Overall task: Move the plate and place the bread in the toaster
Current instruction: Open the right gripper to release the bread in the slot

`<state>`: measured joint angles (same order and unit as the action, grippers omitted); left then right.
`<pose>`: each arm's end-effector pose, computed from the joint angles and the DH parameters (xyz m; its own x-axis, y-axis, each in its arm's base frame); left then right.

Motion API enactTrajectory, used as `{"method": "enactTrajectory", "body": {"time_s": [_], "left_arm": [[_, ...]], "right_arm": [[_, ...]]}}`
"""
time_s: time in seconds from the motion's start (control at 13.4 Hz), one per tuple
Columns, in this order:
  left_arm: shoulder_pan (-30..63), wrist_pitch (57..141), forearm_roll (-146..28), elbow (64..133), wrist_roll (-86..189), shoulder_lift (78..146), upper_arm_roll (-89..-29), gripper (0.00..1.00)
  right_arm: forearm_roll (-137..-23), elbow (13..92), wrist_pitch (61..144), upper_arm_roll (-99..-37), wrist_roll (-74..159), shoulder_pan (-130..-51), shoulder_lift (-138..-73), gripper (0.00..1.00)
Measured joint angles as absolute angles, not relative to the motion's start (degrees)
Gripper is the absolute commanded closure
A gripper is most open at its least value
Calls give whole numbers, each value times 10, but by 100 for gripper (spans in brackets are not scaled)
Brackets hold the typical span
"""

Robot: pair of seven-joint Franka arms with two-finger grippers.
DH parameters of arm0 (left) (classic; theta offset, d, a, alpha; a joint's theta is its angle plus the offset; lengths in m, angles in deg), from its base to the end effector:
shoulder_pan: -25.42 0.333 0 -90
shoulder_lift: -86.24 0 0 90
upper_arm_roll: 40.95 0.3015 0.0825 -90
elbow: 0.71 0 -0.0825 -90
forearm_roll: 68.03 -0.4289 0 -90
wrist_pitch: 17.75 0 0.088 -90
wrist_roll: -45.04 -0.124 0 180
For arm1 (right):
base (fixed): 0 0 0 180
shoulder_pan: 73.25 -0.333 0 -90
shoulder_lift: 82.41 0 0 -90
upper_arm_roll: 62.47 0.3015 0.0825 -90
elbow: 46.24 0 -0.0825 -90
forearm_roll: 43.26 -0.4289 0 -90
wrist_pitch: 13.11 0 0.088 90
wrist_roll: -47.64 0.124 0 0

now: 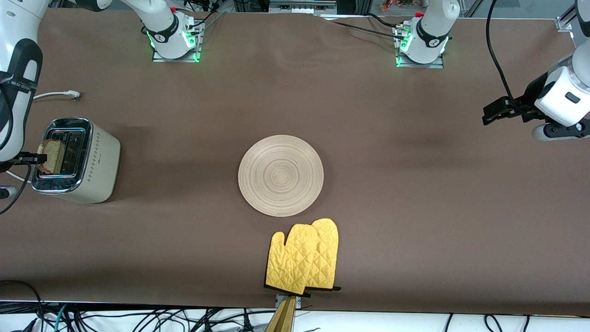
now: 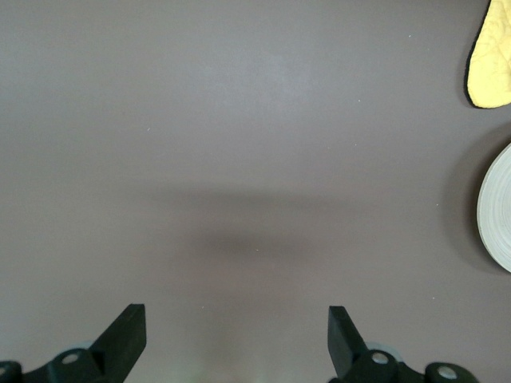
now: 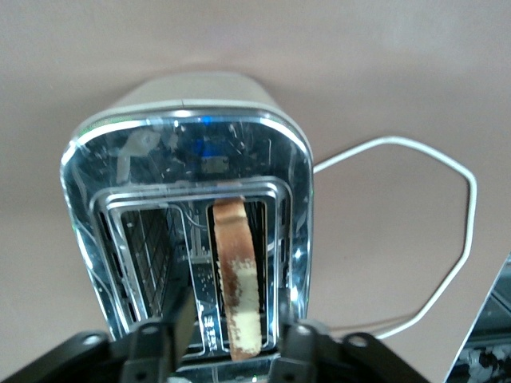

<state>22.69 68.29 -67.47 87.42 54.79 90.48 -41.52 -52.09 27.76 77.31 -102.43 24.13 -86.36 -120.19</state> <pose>0.6092 -0.0362 0.5593 0.9876 0.1120 -0.1104 0.1117 -0.9937 -0.0083 0.6834 -0.2157 0.3692 0.9505 -0.0382 -0.3085 0.0060 -0.9900 0.1410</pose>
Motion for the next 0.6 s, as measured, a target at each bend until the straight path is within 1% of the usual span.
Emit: {"method": "enactTrajectory", "body": {"time_s": [0.3, 0.6], "left_arm": [[227, 683, -675, 874, 548, 905, -415, 0], [227, 683, -675, 874, 548, 905, -415, 0]], "right_arm": [[-558, 234, 778, -1024, 241, -878, -1194, 0], [-574, 221, 774, -1024, 242, -931, -1177, 0]]}}
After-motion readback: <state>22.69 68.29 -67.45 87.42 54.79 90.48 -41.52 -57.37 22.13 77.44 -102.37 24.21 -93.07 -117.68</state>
